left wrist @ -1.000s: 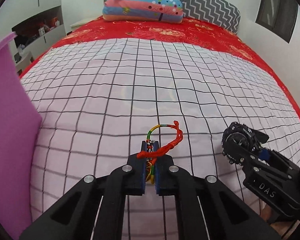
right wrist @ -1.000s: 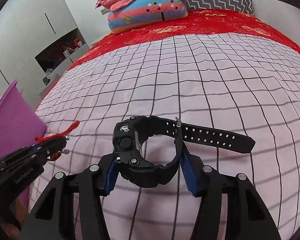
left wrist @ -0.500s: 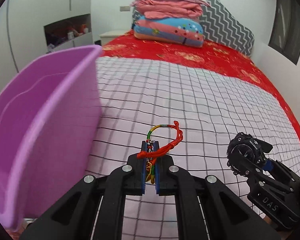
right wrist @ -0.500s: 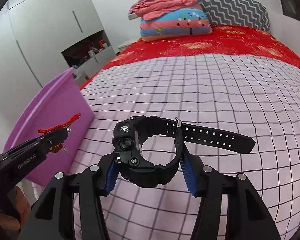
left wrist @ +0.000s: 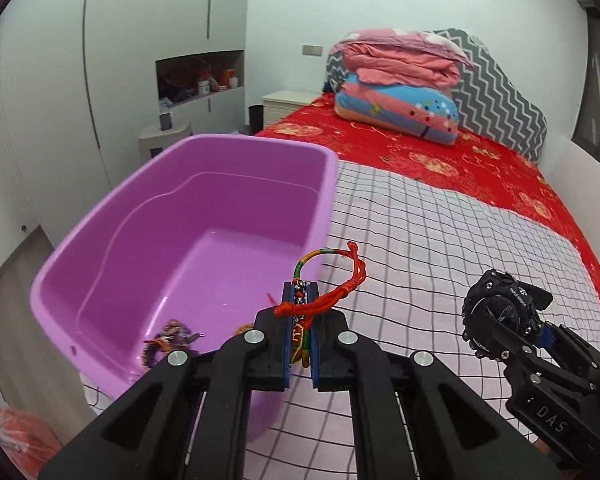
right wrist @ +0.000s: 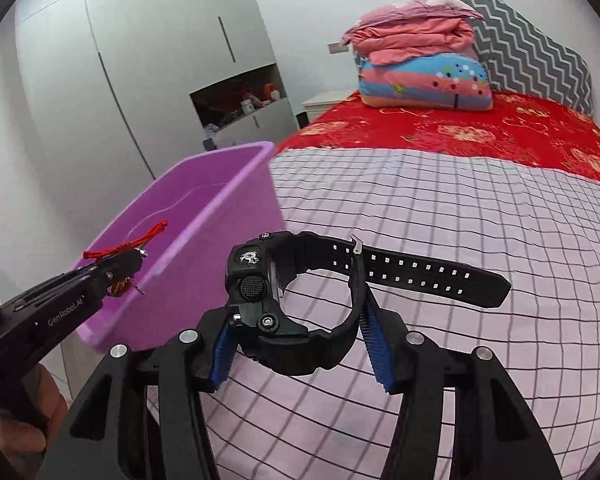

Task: Organize jewelry
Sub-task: 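Carry the heart bracelet and black watch with both tools over the purple tub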

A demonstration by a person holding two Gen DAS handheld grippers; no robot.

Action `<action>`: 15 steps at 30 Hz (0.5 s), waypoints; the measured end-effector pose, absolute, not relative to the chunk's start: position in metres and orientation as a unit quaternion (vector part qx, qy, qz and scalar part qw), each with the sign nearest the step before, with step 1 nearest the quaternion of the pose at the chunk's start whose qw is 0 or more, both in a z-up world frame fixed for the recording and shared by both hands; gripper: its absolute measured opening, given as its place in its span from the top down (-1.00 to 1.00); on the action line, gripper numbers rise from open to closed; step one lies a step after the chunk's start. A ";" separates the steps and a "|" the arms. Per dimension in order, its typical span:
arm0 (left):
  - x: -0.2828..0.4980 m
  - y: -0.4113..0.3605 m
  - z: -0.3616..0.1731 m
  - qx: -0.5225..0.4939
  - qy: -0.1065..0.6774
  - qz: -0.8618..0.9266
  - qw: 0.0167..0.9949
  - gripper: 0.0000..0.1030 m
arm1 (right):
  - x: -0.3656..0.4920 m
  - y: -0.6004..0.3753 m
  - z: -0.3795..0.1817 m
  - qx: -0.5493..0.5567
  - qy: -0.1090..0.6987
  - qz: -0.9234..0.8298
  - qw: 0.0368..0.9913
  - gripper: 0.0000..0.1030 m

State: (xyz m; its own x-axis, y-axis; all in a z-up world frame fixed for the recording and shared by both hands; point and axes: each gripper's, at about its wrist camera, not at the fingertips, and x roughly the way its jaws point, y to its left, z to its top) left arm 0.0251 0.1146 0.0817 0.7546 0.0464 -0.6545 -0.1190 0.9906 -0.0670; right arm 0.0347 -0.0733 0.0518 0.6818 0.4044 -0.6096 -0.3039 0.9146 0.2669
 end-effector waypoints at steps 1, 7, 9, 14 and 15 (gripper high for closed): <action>0.024 0.120 0.083 -0.054 0.347 0.047 0.935 0.86 | 0.035 -0.065 0.055 0.070 0.347 0.202 0.913 -0.03; 0.019 0.162 0.091 -0.059 0.345 0.079 0.933 0.86 | 0.039 -0.021 0.071 0.053 0.344 0.236 0.907 -0.03; 0.017 0.175 0.094 -0.060 0.343 0.087 0.934 0.86 | 0.043 -0.007 0.076 0.052 0.342 0.250 0.904 -0.03; 0.018 0.201 0.101 -0.063 0.342 0.098 0.932 0.86 | 0.054 0.029 0.087 0.042 0.342 0.275 0.898 -0.03; 0.020 0.207 0.102 -0.065 0.343 0.099 0.932 0.86 | 0.056 0.036 0.089 0.040 0.342 0.279 0.896 -0.03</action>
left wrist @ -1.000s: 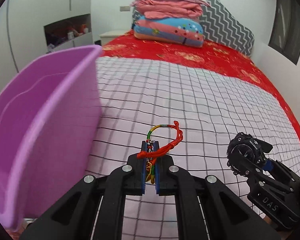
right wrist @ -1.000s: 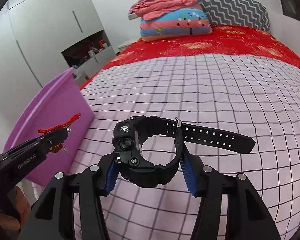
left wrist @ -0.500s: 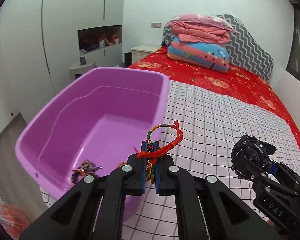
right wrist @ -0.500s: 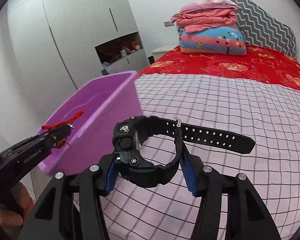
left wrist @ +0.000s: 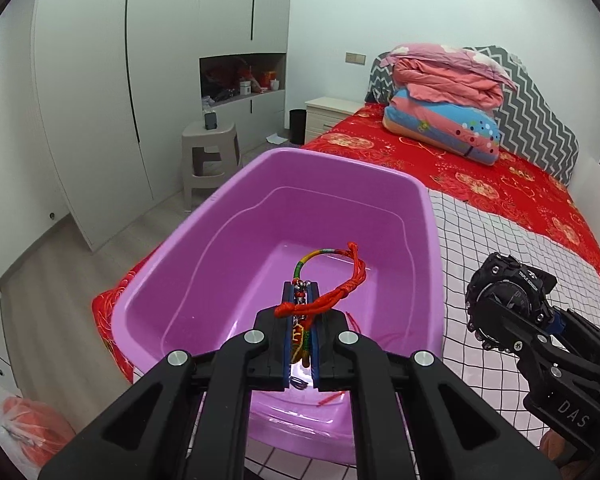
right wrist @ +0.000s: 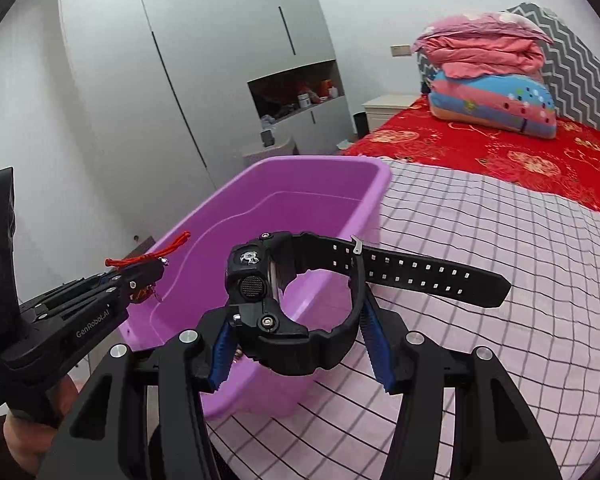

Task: Organize jewelry
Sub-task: 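Carry the heart bracelet and black watch with both tools over the purple tub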

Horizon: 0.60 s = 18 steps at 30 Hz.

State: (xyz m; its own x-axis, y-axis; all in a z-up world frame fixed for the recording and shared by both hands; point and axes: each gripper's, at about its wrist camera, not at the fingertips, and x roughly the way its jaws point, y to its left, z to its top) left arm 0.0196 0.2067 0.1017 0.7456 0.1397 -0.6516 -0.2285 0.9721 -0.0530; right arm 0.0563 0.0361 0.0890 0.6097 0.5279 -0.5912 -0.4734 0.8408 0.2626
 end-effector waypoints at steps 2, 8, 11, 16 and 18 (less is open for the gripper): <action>0.022 0.214 0.102 -0.067 0.344 0.101 0.931 0.85 | 0.061 0.049 0.092 0.034 0.340 0.288 0.895 -0.03; 0.034 0.238 0.093 -0.073 0.359 0.110 0.924 0.85 | 0.078 0.083 0.096 0.023 0.347 0.300 0.889 -0.03; 0.042 0.248 0.087 -0.081 0.368 0.111 0.919 0.85 | 0.086 0.098 0.093 0.015 0.355 0.305 0.883 -0.03; 0.058 0.261 0.075 -0.092 0.385 0.111 0.912 0.85 | 0.100 0.120 0.086 -0.004 0.367 0.307 0.878 -0.04; 0.063 0.263 0.070 -0.099 0.394 0.108 0.908 0.85 | 0.106 0.126 0.082 -0.008 0.374 0.305 0.876 -0.04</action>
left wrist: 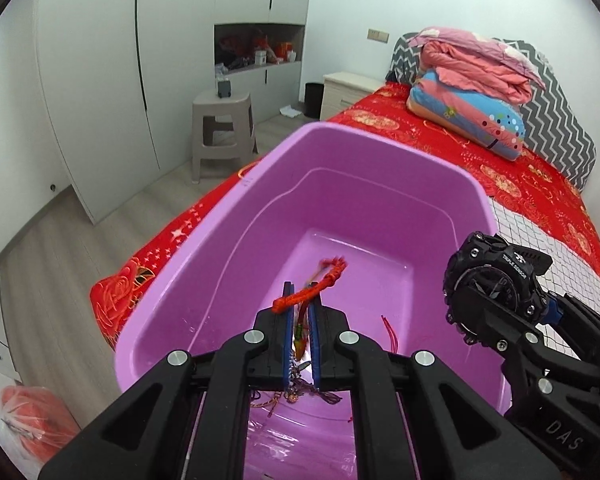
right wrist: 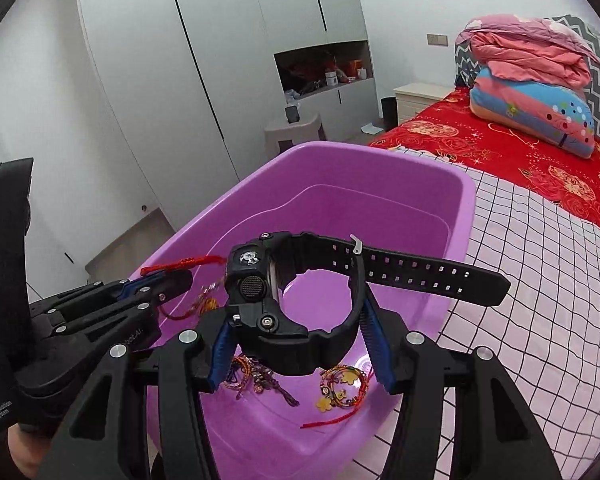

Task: Organize jewelry
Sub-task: 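Carry the heart bracelet and black watch with both tools over the purple tub, then open both tools to drop the bracelet and watch into the tub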

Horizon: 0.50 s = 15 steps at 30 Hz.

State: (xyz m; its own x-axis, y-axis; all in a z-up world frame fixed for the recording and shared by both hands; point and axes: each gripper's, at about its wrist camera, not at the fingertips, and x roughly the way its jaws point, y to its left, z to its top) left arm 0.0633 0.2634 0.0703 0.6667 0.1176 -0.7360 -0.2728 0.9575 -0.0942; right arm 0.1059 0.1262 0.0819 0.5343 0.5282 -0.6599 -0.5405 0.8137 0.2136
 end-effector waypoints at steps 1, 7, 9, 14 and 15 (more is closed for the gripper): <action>0.065 0.264 0.069 -0.100 0.396 0.107 0.907 0.85 | 0.108 0.129 0.080 -0.009 0.377 0.304 0.875 -0.04; 0.073 0.264 0.063 -0.097 0.405 0.112 0.902 0.85 | 0.119 0.136 0.067 -0.015 0.400 0.291 0.869 -0.04; 0.075 0.265 0.061 -0.099 0.409 0.114 0.900 0.85 | 0.121 0.138 0.064 -0.018 0.403 0.290 0.868 -0.05; 0.074 0.263 0.059 -0.095 0.412 0.118 0.898 0.61 | 0.125 0.139 0.065 -0.022 0.405 0.284 0.869 -0.06; 0.073 0.262 0.060 -0.094 0.412 0.120 0.898 0.51 | 0.125 0.138 0.065 -0.022 0.405 0.281 0.869 -0.06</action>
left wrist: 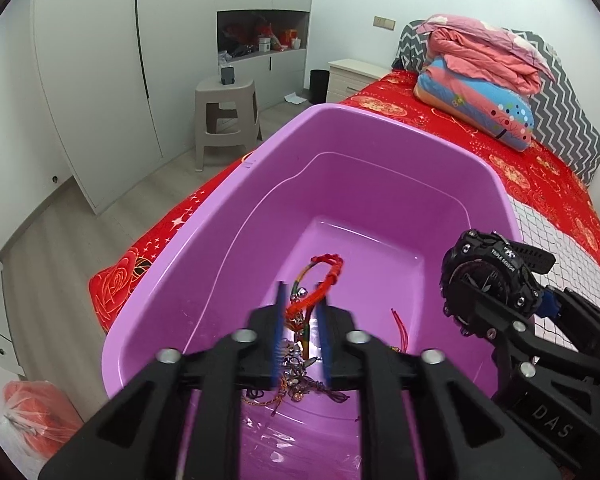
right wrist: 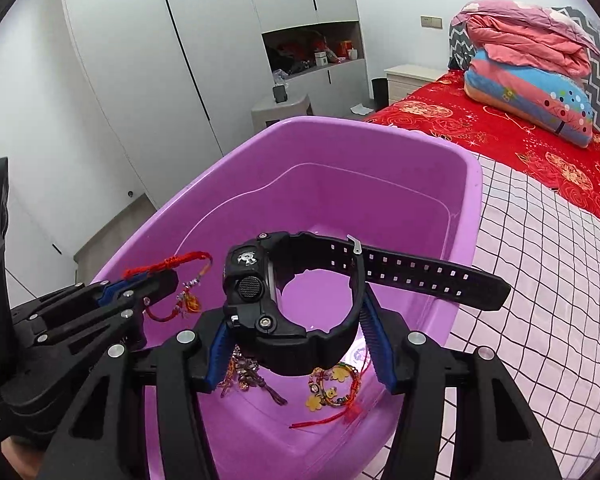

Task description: Organize jewelry

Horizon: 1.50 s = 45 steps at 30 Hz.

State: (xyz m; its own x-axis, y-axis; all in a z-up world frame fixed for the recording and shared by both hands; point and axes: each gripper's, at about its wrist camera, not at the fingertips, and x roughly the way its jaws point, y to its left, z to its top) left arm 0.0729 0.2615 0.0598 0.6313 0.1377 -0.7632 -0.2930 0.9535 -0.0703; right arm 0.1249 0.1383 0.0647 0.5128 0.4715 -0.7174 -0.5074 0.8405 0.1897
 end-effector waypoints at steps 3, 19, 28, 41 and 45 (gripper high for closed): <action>0.069 0.262 0.062 -0.094 0.405 0.131 0.900 -0.14 | 0.125 0.136 0.065 -0.025 0.409 0.275 0.870 -0.09; 0.057 0.266 0.074 -0.104 0.407 0.152 0.894 -0.69 | 0.121 0.123 0.077 -0.015 0.419 0.259 0.870 -0.31; 0.053 0.260 0.081 -0.102 0.404 0.151 0.897 -0.73 | 0.115 0.113 0.084 -0.013 0.412 0.255 0.874 -0.31; 0.048 0.250 0.089 -0.099 0.400 0.153 0.898 -0.77 | 0.103 0.096 0.089 0.000 0.407 0.252 0.878 -0.31; 0.048 0.248 0.090 -0.102 0.404 0.152 0.896 -0.78 | 0.100 0.093 0.092 0.001 0.405 0.252 0.879 -0.31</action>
State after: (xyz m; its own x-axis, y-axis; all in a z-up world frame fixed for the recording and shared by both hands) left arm 0.0480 0.2483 0.0903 0.6277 0.1893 -0.7551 -0.3544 0.9331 -0.0607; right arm 0.0998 0.0925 0.0921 0.5451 0.4444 -0.7110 -0.4422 0.8728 0.2065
